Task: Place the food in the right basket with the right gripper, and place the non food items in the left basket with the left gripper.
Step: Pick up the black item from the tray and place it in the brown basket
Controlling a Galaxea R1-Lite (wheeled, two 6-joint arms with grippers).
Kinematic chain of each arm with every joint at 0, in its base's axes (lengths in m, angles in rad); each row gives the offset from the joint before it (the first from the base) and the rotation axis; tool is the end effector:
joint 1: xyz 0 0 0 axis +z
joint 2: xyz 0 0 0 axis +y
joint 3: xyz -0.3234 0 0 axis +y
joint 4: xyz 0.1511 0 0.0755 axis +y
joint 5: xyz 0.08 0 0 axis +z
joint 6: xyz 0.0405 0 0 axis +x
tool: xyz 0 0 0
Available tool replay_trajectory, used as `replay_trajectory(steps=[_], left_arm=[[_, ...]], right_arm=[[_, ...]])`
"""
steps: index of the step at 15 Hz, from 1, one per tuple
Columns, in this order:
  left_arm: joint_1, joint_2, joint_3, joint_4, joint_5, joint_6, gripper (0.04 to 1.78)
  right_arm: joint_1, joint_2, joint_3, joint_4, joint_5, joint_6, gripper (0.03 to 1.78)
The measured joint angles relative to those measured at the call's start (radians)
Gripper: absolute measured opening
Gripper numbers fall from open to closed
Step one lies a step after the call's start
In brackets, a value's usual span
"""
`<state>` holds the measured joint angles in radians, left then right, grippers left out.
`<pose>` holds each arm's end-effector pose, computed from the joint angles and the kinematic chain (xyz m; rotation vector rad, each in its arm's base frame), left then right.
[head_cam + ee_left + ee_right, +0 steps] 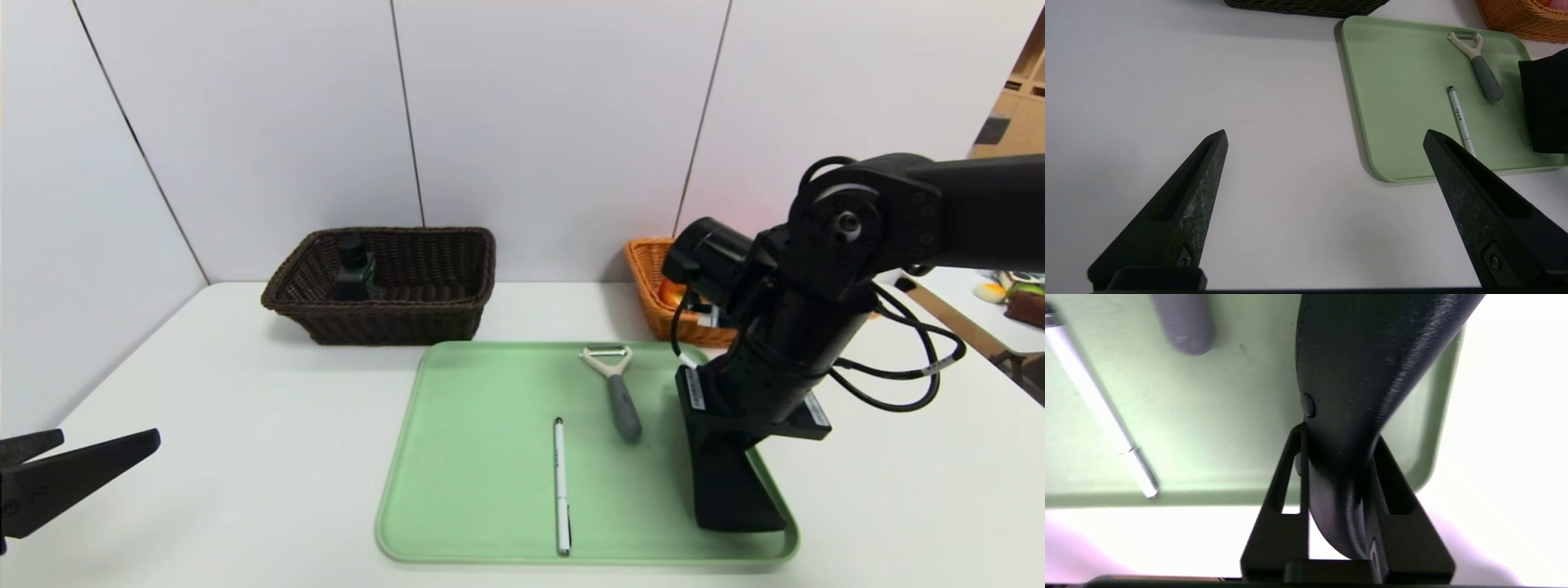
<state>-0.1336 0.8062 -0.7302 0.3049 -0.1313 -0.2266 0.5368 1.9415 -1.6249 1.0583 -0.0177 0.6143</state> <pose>0.0430 -0.0111 0.2525 -0.2221 0.4100 -0.2173 0.2648 0.1567 0.2079 0.1310 1.3948 0.0099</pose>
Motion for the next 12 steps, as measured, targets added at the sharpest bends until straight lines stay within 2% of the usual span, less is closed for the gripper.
replay_trajectory(steps=[3,6,7,9,12], left_arm=[[0.000,-0.002,0.000,0.012,0.000,0.001,1.69],[0.000,-0.007,0.000,0.020,0.000,0.001,1.69],[0.000,-0.009,0.000,0.020,0.000,0.001,1.69],[0.000,-0.013,0.000,0.032,0.001,0.000,1.69],[0.000,-0.022,-0.015,0.043,0.006,0.001,1.69]], right_arm=[[0.018,-0.091,-0.028,-0.002,0.047,-0.029,0.35],[0.045,-0.180,-0.103,-0.003,0.064,-0.047,0.32],[0.053,-0.207,-0.127,-0.014,0.080,-0.071,0.32],[0.061,-0.246,-0.158,-0.096,0.123,-0.126,0.32],[0.068,-0.256,-0.164,-0.377,0.130,-0.137,0.31]])
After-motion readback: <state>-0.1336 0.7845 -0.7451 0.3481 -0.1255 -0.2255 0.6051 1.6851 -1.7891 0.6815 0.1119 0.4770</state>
